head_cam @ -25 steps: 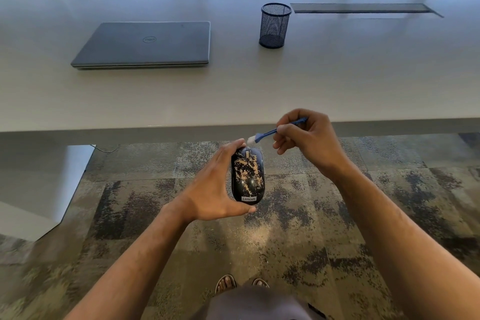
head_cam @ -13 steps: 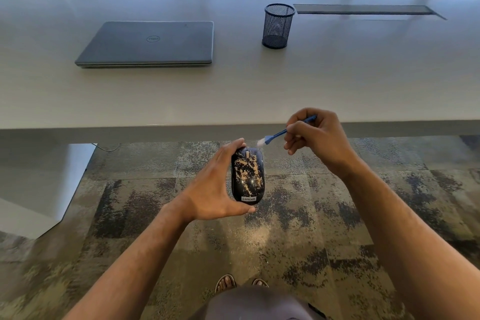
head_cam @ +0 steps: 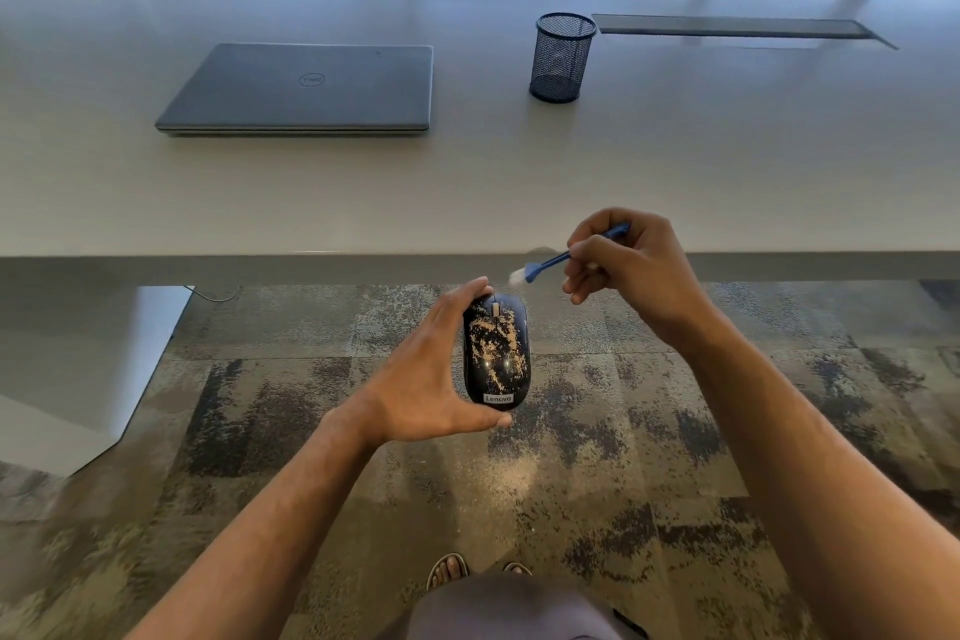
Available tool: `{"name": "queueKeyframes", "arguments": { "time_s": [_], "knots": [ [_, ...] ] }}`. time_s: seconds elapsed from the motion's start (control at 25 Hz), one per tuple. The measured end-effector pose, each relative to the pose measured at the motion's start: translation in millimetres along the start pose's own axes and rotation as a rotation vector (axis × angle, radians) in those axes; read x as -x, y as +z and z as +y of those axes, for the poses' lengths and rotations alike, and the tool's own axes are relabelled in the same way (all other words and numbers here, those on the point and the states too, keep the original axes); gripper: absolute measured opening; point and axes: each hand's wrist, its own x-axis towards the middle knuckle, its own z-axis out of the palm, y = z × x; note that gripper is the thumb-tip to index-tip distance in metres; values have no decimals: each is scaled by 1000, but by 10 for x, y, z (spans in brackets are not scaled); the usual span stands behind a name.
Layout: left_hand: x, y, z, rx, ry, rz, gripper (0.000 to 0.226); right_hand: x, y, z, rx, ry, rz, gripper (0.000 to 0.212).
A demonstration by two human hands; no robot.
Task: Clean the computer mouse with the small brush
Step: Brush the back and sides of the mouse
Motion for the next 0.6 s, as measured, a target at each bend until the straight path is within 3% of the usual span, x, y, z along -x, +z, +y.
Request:
{"name": "queueKeyframes", "arguments": {
  "time_s": [0.6],
  "knots": [
    [-56,-38,-24,14,-3,-1,126,61,13,124,-63,83,-20,9]
  ]
}}
